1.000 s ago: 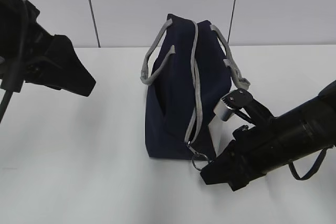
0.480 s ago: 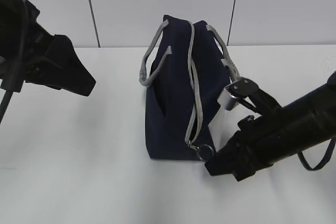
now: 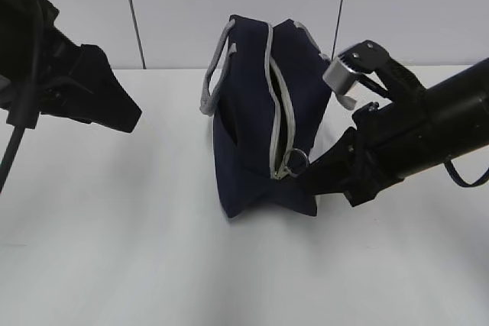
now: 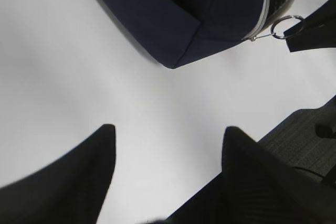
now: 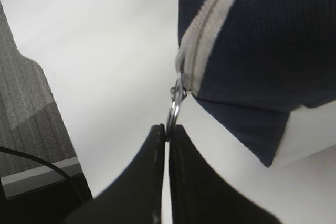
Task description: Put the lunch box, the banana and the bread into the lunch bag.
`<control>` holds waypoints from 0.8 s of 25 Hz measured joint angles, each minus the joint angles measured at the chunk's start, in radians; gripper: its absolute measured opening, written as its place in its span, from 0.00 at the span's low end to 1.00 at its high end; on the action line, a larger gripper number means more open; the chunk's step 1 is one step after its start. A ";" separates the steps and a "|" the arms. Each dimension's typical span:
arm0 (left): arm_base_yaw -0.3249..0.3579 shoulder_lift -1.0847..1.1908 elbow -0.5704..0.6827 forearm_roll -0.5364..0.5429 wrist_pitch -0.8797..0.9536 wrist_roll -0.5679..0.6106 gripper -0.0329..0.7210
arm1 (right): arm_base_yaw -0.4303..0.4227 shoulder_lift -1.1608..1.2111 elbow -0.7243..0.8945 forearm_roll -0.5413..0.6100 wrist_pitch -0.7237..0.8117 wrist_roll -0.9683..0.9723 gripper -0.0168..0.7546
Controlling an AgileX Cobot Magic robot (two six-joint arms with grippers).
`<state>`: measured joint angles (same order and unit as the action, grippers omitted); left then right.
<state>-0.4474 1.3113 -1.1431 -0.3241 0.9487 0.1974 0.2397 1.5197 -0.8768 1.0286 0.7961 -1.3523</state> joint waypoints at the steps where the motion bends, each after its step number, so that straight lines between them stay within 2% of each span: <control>1: 0.000 0.000 0.000 0.000 -0.002 0.001 0.63 | 0.000 -0.002 -0.011 -0.007 0.005 0.004 0.02; 17: 0.000 0.000 0.000 0.002 -0.015 0.054 0.63 | 0.000 -0.002 -0.134 -0.049 0.113 0.020 0.02; 20: 0.000 0.000 0.000 0.002 -0.016 0.054 0.63 | 0.000 -0.002 -0.139 -0.096 0.116 0.054 0.02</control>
<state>-0.4474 1.3113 -1.1431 -0.3218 0.9331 0.2519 0.2397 1.5173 -1.0161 0.9330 0.9118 -1.2979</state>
